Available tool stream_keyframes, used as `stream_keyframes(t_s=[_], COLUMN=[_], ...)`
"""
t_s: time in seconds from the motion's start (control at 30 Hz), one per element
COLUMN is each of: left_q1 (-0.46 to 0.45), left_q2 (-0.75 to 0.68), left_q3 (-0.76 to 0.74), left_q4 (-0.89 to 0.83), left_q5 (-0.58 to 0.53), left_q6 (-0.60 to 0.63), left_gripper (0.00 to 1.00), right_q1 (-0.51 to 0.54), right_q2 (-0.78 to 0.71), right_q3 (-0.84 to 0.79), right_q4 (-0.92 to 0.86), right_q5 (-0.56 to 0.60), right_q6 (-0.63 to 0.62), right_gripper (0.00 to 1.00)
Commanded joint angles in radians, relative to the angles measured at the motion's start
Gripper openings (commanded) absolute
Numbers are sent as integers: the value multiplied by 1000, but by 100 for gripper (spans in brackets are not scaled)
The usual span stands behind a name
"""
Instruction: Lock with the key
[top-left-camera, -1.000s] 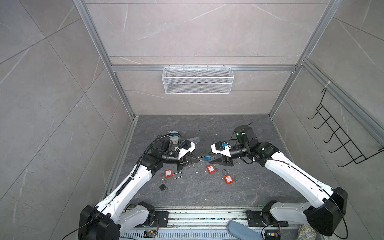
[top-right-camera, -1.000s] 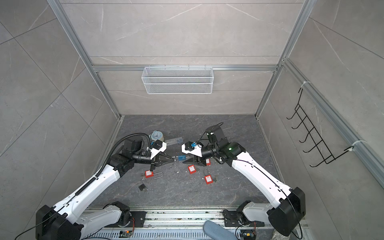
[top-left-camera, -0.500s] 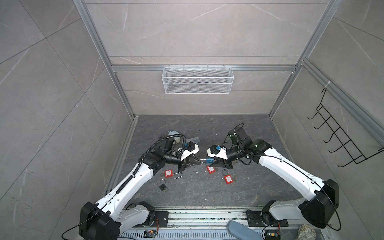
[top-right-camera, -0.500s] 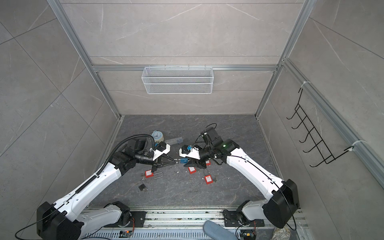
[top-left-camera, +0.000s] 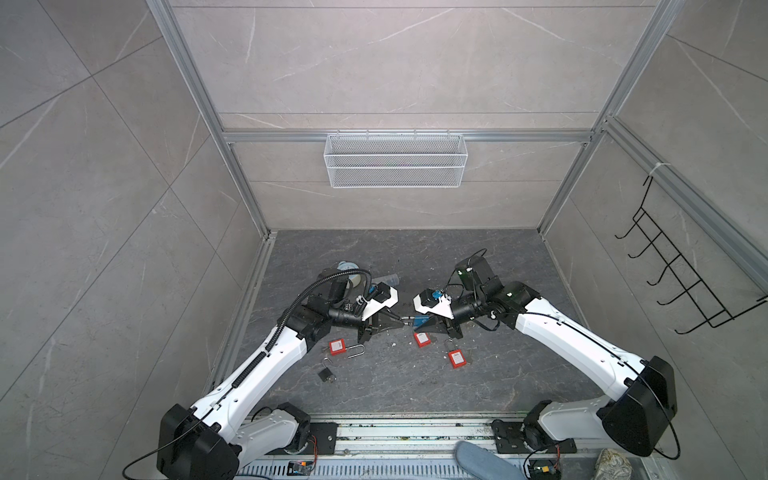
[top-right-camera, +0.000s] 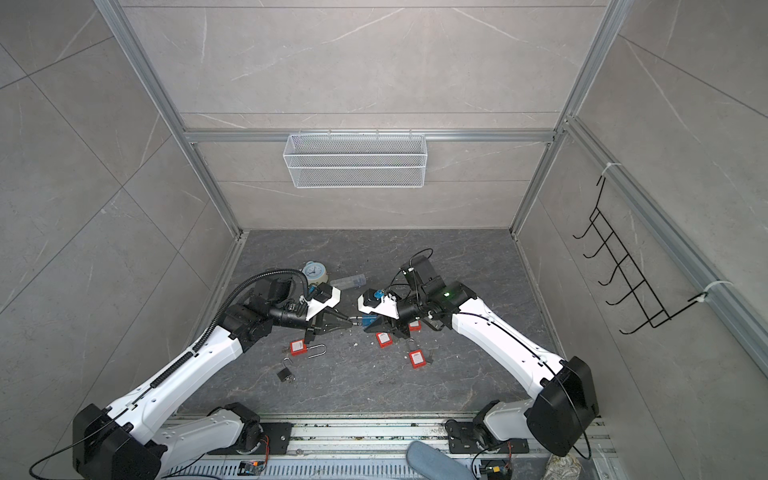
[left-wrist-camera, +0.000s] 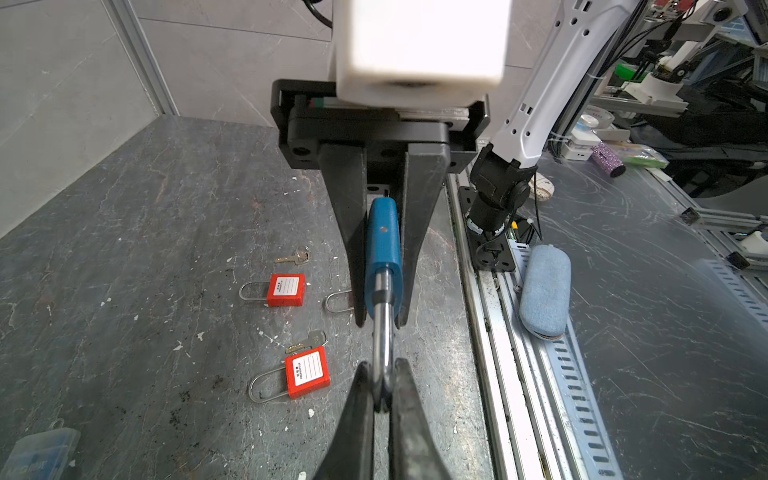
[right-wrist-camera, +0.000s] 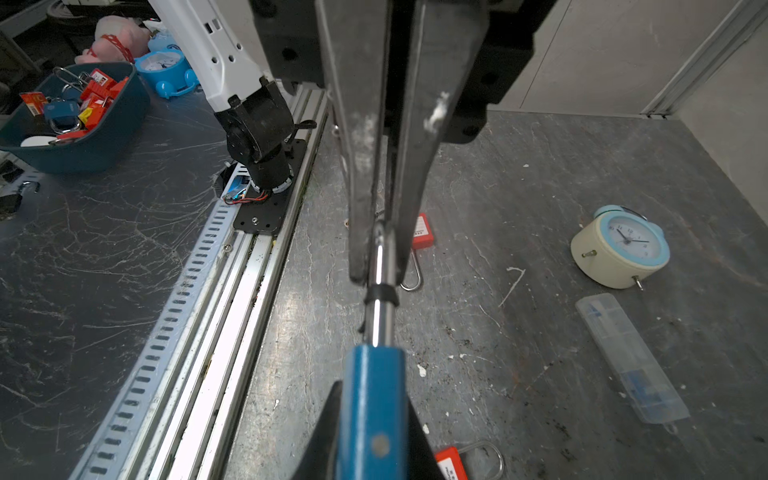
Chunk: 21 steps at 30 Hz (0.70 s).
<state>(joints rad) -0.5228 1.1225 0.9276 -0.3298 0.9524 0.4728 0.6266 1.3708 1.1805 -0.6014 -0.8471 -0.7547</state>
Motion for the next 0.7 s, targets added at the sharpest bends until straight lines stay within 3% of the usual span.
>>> stream_keyframes(t_s=[0.0,0.1,0.23,0.27,0.43,0.67], left_q1=[0,-2,-2,-2,1,1], left_q2=[-27,-23,-38,-47,-79,-111], left_q3=[1,2,3,0,-30,-86], left_q4=[54,48,47,50,90,150], left_q5=[28,19,-17,-22,-17,-13], left_q6=[-14,-18,-26,-25,-44,-67], left_gripper=[0,0,37,40,41,34], right_q1=[8,8,8,8,7,7], right_q2=[-15,-15,-14,-16,-35,-30], right_q3=[-6,-5,-5,-5,-23,-24], right_q4=[37,34,19,18,63,70], right_q5=[-68,-84,-89,-88,-96,-112], right_q6=[14,18,25,28,63,87], right_gripper=[5,0,0,0,0,0])
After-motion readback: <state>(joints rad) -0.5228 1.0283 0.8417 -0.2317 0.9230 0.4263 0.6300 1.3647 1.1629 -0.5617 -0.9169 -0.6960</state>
